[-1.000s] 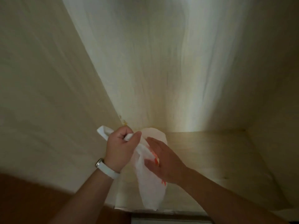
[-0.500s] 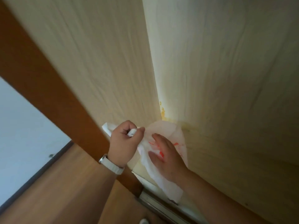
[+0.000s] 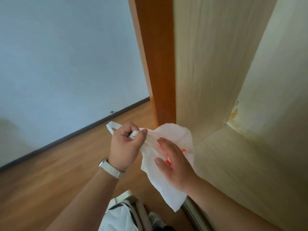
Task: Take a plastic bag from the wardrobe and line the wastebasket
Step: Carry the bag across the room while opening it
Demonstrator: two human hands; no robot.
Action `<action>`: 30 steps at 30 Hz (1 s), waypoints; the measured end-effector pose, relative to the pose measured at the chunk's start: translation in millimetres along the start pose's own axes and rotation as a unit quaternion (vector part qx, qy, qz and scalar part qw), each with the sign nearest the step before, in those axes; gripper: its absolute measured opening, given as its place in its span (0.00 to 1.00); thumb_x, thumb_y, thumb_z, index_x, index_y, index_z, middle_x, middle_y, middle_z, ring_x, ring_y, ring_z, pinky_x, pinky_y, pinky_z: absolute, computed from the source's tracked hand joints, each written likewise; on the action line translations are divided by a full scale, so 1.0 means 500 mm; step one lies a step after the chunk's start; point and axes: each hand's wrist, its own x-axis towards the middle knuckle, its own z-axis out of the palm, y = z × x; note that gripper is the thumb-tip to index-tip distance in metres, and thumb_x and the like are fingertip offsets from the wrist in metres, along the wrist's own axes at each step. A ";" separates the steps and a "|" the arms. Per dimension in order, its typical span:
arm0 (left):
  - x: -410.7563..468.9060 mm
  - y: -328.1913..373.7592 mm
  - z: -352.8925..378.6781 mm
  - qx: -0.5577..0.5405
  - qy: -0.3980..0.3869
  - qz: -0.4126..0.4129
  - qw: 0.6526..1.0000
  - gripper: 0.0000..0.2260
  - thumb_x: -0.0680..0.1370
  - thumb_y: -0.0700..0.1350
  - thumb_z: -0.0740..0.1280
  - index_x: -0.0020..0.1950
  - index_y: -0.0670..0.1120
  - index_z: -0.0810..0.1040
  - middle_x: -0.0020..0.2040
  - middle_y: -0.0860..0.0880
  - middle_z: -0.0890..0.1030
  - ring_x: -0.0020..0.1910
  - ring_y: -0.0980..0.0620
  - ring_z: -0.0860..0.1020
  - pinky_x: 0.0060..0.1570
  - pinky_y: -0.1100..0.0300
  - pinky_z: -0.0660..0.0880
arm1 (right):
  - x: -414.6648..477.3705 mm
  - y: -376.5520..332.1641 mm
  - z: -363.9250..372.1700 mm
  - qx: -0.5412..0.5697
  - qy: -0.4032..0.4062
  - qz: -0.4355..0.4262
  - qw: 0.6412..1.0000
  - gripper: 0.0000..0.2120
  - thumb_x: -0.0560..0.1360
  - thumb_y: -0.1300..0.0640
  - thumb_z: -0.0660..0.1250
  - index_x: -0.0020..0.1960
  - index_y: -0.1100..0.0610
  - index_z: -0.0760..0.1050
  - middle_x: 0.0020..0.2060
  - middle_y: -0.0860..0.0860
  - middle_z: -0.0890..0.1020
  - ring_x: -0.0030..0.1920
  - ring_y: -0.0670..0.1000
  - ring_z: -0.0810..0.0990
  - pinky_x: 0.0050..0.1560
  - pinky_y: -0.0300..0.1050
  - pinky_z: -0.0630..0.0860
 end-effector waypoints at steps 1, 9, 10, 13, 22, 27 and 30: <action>0.007 -0.016 -0.020 0.002 0.013 -0.008 1.000 0.13 0.69 0.51 0.70 0.31 0.46 0.71 0.28 0.57 0.74 0.28 0.58 0.71 0.29 0.66 0.70 | 0.019 -0.006 0.017 -0.001 -0.016 0.000 1.000 0.26 0.76 0.30 0.51 0.72 0.34 0.55 0.69 0.32 0.63 0.70 0.35 0.62 0.70 0.42 0.63; 0.082 -0.145 -0.163 0.011 0.094 -0.069 0.993 0.13 0.70 0.45 0.70 0.32 0.39 0.70 0.27 0.57 0.73 0.28 0.59 0.70 0.29 0.66 0.69 | 0.173 -0.052 0.157 -0.038 -0.125 -0.012 0.991 0.25 0.76 0.29 0.50 0.71 0.29 0.50 0.72 0.33 0.62 0.71 0.37 0.62 0.71 0.42 0.61; 0.096 -0.160 -0.181 0.011 0.102 -0.074 0.992 0.13 0.70 0.44 0.70 0.32 0.39 0.69 0.27 0.58 0.72 0.28 0.59 0.70 0.29 0.66 0.69 | 0.196 -0.057 0.177 -0.040 -0.136 -0.014 0.990 0.26 0.75 0.27 0.49 0.72 0.30 0.50 0.72 0.33 0.62 0.71 0.38 0.63 0.72 0.44 0.62; 0.135 -0.200 -0.241 -0.004 0.123 -0.085 0.989 0.14 0.70 0.46 0.71 0.31 0.42 0.69 0.27 0.57 0.70 0.28 0.56 0.68 0.29 0.62 0.68 | 0.258 -0.080 0.232 -0.058 -0.157 -0.031 0.985 0.27 0.74 0.25 0.45 0.71 0.30 0.50 0.72 0.34 0.63 0.71 0.38 0.63 0.73 0.45 0.64; 0.218 -0.263 -0.396 -0.010 0.168 -0.089 0.982 0.14 0.69 0.48 0.71 0.31 0.43 0.69 0.27 0.55 0.71 0.27 0.55 0.69 0.29 0.63 0.69 | 0.410 -0.148 0.368 -0.064 -0.181 -0.081 0.978 0.24 0.74 0.26 0.48 0.69 0.26 0.48 0.72 0.32 0.61 0.72 0.38 0.61 0.74 0.52 0.65; 0.241 -0.277 -0.470 0.007 0.200 -0.084 0.976 0.15 0.70 0.46 0.70 0.32 0.39 0.69 0.26 0.54 0.71 0.26 0.56 0.69 0.28 0.65 0.68 | 0.474 -0.191 0.424 -0.079 -0.193 -0.129 0.969 0.24 0.79 0.33 0.55 0.72 0.32 0.51 0.72 0.33 0.61 0.72 0.38 0.62 0.74 0.49 0.66; 0.249 -0.282 -0.513 0.017 0.229 -0.083 0.970 0.15 0.70 0.45 0.70 0.33 0.36 0.68 0.25 0.55 0.71 0.26 0.58 0.69 0.28 0.66 0.68 | 0.510 -0.216 0.461 -0.079 -0.214 -0.158 0.961 0.24 0.79 0.34 0.56 0.71 0.31 0.51 0.72 0.32 0.61 0.71 0.38 0.62 0.74 0.46 0.66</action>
